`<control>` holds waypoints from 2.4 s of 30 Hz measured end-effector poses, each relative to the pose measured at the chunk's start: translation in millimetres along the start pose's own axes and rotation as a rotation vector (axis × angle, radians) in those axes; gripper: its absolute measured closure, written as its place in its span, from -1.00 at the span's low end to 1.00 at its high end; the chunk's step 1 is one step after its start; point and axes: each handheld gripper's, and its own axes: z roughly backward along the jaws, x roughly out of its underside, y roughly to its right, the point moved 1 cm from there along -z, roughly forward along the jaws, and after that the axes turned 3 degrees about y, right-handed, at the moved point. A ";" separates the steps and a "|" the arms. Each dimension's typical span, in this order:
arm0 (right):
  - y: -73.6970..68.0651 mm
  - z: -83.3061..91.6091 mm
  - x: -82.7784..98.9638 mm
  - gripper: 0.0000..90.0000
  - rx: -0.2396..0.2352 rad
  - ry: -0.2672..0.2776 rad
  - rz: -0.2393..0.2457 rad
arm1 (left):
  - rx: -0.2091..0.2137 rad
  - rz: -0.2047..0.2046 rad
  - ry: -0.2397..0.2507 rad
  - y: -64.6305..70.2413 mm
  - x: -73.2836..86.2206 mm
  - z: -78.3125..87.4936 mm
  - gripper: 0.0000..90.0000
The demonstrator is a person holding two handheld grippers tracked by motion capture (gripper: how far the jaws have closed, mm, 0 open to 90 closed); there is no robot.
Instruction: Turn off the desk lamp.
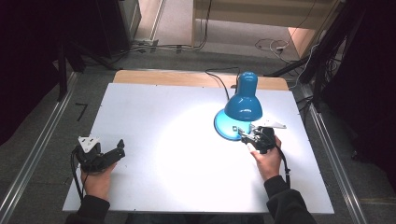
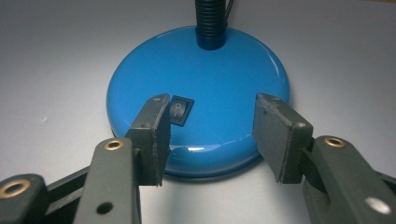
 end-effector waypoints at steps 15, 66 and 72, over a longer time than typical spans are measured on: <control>-7.7 -6.4 -1.5 0.67 -0.015 0.017 0.006 | 0.001 -0.002 -0.001 0.0 -0.1 -0.2 -0.85; -15.9 -25.4 0.6 0.96 -0.023 0.049 0.011 | 0.007 -0.009 -0.006 2.3 -0.2 -1.7 -0.85; -14.8 -29.7 0.6 0.96 -0.008 0.059 0.023 | 0.005 -0.009 -0.009 1.1 -0.2 -1.2 -0.85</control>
